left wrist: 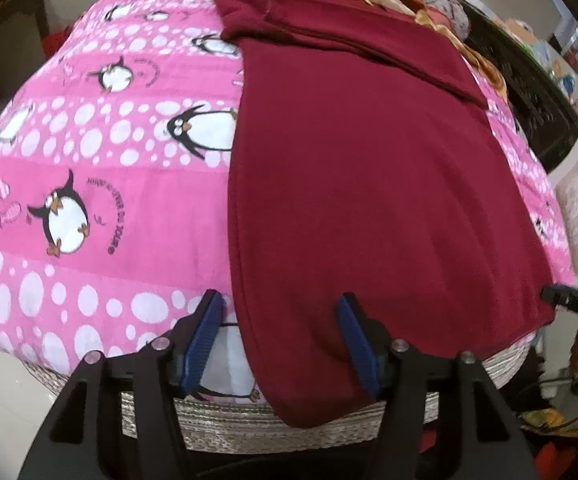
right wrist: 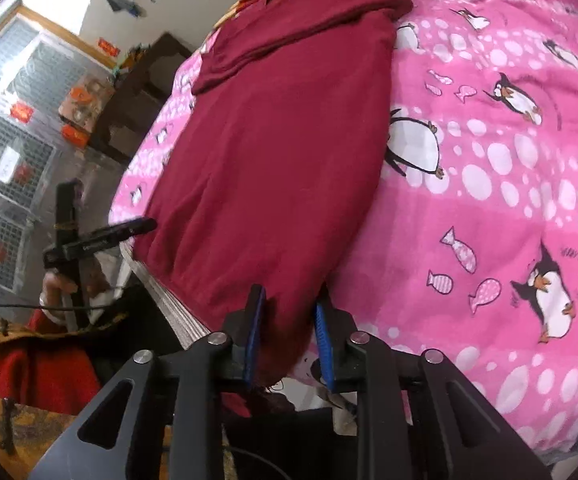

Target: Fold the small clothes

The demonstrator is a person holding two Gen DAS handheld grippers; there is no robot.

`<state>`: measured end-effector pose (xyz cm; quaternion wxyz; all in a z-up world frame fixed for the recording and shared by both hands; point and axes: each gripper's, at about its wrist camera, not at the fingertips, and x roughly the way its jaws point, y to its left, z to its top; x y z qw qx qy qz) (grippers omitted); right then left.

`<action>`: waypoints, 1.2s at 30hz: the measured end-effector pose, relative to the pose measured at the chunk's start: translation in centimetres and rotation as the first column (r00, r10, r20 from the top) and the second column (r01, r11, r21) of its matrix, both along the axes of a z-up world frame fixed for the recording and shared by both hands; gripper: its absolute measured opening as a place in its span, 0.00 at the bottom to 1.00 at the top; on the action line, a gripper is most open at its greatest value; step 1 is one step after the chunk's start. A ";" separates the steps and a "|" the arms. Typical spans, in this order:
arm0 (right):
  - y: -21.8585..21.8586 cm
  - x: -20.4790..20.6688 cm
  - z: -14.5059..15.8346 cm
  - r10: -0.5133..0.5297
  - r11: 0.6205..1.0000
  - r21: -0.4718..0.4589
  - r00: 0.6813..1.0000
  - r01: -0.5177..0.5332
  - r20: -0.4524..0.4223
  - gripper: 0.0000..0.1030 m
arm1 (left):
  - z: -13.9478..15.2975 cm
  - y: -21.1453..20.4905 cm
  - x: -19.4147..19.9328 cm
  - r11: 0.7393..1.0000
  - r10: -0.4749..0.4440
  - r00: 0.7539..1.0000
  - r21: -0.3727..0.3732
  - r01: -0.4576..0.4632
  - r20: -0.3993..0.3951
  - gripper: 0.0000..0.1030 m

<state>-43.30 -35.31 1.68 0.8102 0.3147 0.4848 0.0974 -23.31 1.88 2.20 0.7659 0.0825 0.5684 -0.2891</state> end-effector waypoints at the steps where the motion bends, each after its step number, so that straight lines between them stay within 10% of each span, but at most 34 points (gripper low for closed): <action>1: 0.0 0.0 -0.1 -0.001 1.000 0.002 1.000 0.001 0.001 0.50 | 0.0 -0.1 0.0 1.000 0.003 1.000 -0.002 -0.003 -0.002 0.63; 4: 0.3 -0.2 0.0 0.016 1.000 -0.007 1.000 -0.016 0.009 0.50 | 0.1 -0.5 -0.3 1.000 -0.015 1.000 0.025 0.015 0.012 0.62; 9: 0.0 0.0 1.4 0.039 0.999 0.020 0.997 -0.041 0.074 0.36 | 0.3 -0.7 -0.7 0.999 -0.038 0.999 -0.009 0.038 -0.029 0.31; 19: 0.1 1.0 -1.7 0.017 0.991 0.132 1.000 -0.019 0.020 0.48 | 0.0 -0.6 -0.3 0.999 -0.033 0.997 -0.032 0.031 -0.065 0.43; 22: 0.2 1.1 -1.6 0.013 0.991 0.133 0.999 -0.017 0.032 0.42 | 0.2 -1.4 -0.4 0.998 -0.057 0.997 -0.004 0.057 -0.045 0.31; 24: -0.1 1.1 -0.4 0.001 0.991 0.136 0.997 -0.012 0.079 0.36 | 0.8 -1.4 0.2 0.998 -0.049 0.995 -0.046 0.045 -0.082 0.14; 36: -2.4 3.2 4.6 -0.124 0.984 0.156 0.956 0.084 0.265 0.35 | 6.5 -1.3 4.5 0.964 0.063 0.998 -0.257 -0.065 -0.018 0.11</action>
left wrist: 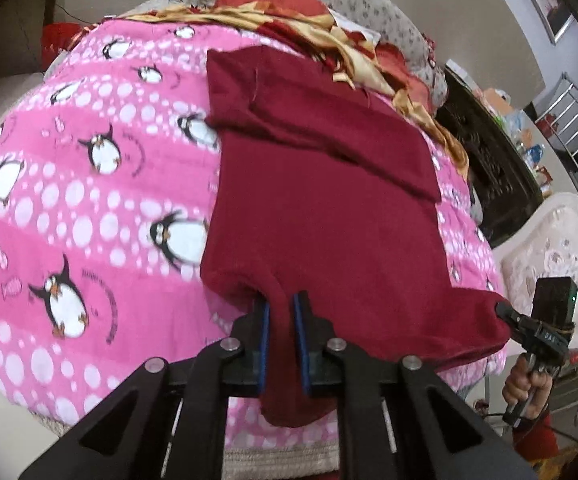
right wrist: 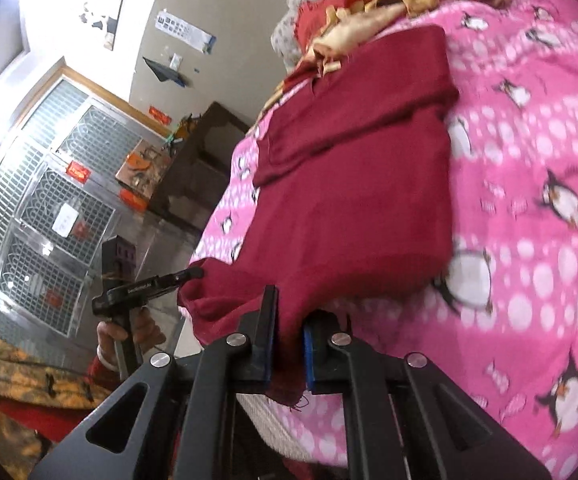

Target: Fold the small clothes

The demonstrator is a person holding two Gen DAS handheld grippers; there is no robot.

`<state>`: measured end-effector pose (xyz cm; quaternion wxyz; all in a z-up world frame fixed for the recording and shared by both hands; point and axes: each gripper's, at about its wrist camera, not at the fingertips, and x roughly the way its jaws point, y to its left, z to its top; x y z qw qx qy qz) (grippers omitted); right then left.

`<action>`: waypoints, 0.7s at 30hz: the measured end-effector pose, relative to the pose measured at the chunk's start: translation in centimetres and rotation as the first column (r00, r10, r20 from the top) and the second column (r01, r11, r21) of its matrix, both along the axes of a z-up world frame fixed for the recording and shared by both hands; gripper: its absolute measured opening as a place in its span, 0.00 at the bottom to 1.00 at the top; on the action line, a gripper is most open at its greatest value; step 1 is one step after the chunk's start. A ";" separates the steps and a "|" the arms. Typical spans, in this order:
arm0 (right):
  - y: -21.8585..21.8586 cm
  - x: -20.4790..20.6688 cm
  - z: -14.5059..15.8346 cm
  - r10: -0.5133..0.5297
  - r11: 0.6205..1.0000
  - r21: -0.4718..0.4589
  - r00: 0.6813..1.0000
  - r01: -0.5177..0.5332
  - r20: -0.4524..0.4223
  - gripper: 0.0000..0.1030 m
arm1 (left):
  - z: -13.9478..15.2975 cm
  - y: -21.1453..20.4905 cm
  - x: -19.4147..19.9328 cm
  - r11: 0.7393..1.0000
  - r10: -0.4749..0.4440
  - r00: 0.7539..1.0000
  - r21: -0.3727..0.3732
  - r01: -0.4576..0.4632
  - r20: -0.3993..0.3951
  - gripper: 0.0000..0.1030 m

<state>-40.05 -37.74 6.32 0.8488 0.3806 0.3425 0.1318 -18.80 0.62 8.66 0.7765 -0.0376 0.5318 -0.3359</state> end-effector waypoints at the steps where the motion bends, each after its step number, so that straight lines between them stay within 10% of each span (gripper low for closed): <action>1: -0.2 0.4 0.4 -0.011 1.000 -0.012 1.000 0.011 0.008 0.35 | 0.3 -0.3 0.2 1.000 0.000 1.000 0.002 0.000 0.012 0.11; 21: -8.0 13.4 4.4 -0.211 0.967 -0.127 0.974 0.221 0.084 0.35 | 4.1 -6.8 13.0 0.995 0.101 0.969 -0.018 -0.099 0.225 0.07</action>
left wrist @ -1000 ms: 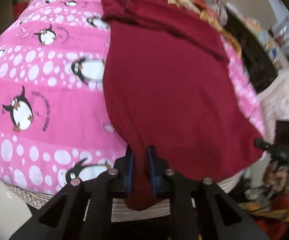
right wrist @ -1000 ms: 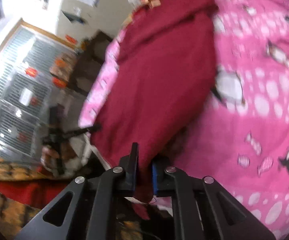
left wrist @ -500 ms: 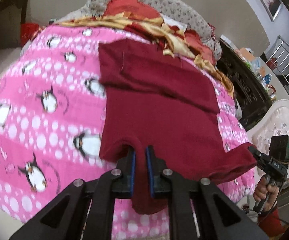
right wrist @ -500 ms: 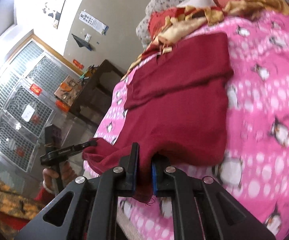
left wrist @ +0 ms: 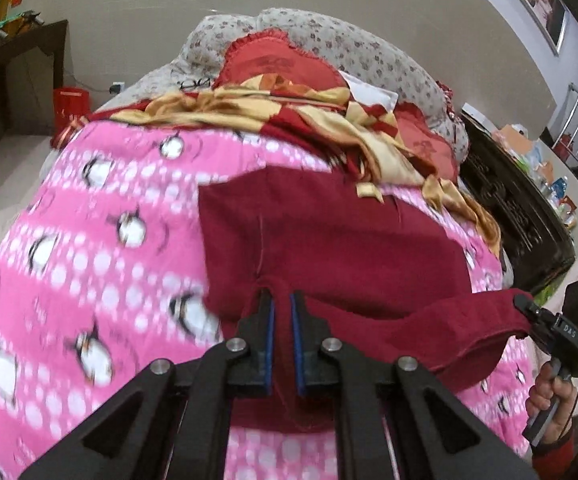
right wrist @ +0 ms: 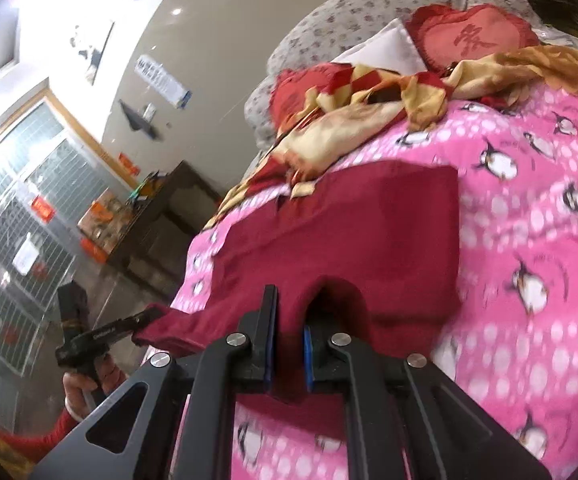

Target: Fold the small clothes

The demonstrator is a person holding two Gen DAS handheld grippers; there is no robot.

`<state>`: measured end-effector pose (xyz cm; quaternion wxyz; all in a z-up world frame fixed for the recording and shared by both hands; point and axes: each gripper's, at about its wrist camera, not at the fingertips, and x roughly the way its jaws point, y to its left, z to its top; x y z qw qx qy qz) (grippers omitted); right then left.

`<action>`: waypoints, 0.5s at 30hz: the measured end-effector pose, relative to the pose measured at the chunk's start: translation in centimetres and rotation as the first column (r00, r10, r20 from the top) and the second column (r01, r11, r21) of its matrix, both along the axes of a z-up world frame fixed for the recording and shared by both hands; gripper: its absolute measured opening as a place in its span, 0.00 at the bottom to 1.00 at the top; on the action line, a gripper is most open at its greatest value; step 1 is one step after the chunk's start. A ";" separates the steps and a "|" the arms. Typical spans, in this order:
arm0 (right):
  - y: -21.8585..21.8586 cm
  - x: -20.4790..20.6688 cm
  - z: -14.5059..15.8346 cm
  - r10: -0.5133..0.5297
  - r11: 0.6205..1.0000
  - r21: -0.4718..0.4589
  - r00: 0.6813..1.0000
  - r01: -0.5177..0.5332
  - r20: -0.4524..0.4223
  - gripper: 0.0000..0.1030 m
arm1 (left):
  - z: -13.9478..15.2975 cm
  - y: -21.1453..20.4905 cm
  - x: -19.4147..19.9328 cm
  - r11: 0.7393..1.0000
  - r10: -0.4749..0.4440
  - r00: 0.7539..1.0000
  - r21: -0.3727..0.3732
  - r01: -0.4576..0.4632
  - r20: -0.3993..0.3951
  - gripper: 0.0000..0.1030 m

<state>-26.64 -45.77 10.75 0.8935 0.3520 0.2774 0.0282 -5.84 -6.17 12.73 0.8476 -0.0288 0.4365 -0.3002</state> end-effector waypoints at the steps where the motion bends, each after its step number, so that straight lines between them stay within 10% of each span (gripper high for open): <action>1: -0.6 0.8 0.0 -0.013 1.000 0.003 1.000 0.013 -0.004 0.35 | 0.1 -0.6 0.7 1.000 0.002 1.000 0.004 -0.002 0.008 0.07; 15: -6.0 10.7 -2.5 -0.087 0.996 0.006 0.989 0.089 -0.121 0.35 | -2.2 -7.4 10.7 0.998 0.026 0.999 0.056 -0.024 -0.024 0.07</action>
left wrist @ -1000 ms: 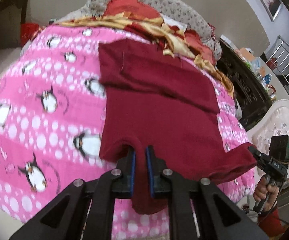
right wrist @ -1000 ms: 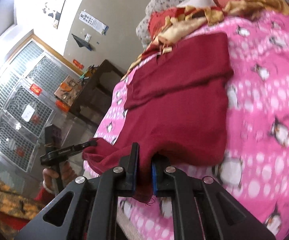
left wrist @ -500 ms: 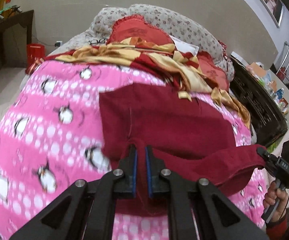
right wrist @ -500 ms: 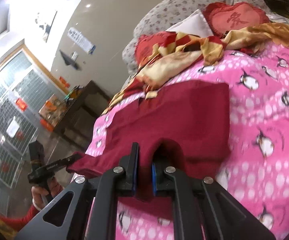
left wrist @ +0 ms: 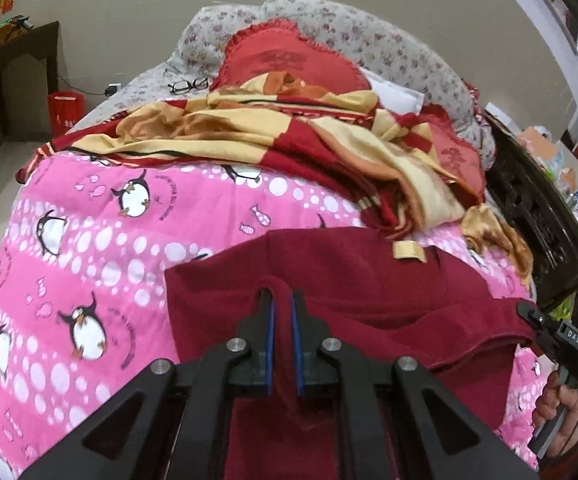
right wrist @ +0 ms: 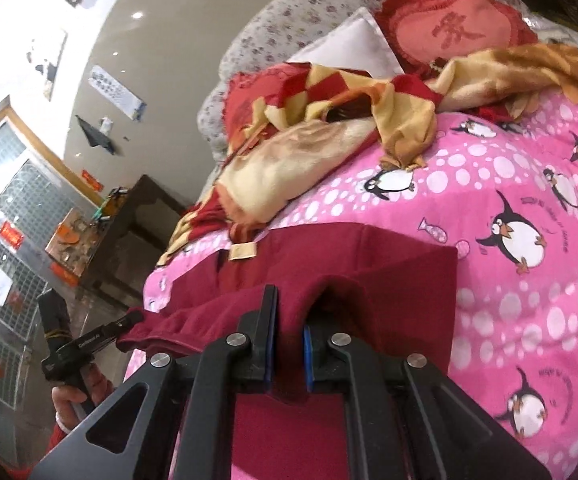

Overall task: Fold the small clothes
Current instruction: 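Fold the gripped hem over toward the collar with both tools, then open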

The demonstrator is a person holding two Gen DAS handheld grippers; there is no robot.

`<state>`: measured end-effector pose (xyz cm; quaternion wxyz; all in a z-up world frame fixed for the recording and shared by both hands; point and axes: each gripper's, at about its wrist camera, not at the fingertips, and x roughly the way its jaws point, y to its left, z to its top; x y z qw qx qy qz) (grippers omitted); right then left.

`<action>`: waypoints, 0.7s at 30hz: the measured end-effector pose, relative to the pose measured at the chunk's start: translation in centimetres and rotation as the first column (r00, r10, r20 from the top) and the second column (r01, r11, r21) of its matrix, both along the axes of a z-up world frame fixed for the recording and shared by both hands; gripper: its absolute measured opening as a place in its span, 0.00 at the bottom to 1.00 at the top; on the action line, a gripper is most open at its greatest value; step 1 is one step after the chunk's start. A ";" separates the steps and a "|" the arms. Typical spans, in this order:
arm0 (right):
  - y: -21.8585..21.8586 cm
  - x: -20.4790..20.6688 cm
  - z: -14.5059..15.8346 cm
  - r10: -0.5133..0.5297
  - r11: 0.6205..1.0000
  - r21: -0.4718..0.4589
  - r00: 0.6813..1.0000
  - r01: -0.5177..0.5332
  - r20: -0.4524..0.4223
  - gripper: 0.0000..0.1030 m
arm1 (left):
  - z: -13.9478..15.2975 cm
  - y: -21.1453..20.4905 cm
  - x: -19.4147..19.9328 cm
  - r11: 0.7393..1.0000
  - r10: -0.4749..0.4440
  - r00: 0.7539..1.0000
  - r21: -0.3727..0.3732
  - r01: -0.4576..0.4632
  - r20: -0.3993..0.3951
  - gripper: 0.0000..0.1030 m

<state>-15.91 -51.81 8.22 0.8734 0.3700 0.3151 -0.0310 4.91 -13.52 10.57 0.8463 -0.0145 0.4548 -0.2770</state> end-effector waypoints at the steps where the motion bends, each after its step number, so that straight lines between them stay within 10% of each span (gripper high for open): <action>1: -0.2 0.4 -0.4 -0.006 1.000 0.004 1.000 0.006 -0.007 0.35 | -0.4 -0.3 0.5 1.000 -0.002 1.000 0.000 0.002 -0.010 0.07; 11: -2.3 1.6 -0.8 0.004 0.992 0.123 1.000 -0.002 -0.017 0.46 | -2.3 -1.0 3.1 0.999 -0.025 0.995 -0.040 0.022 -0.102 0.20; 13: -2.5 1.2 0.0 0.012 0.992 0.128 1.000 -0.013 0.008 0.48 | -1.8 -0.9 2.9 0.998 -0.034 0.995 -0.051 0.029 -0.099 0.30; 16: -2.5 0.9 0.8 -0.009 0.994 0.113 1.000 0.008 0.004 0.51 | -0.3 0.0 2.5 0.997 0.005 0.999 -0.082 -0.007 -0.033 0.79; 21: -2.1 -1.3 3.0 -0.098 0.995 0.032 0.993 0.096 0.070 0.52 | 2.0 1.5 1.8 0.994 0.021 0.999 -0.105 -0.017 0.038 0.85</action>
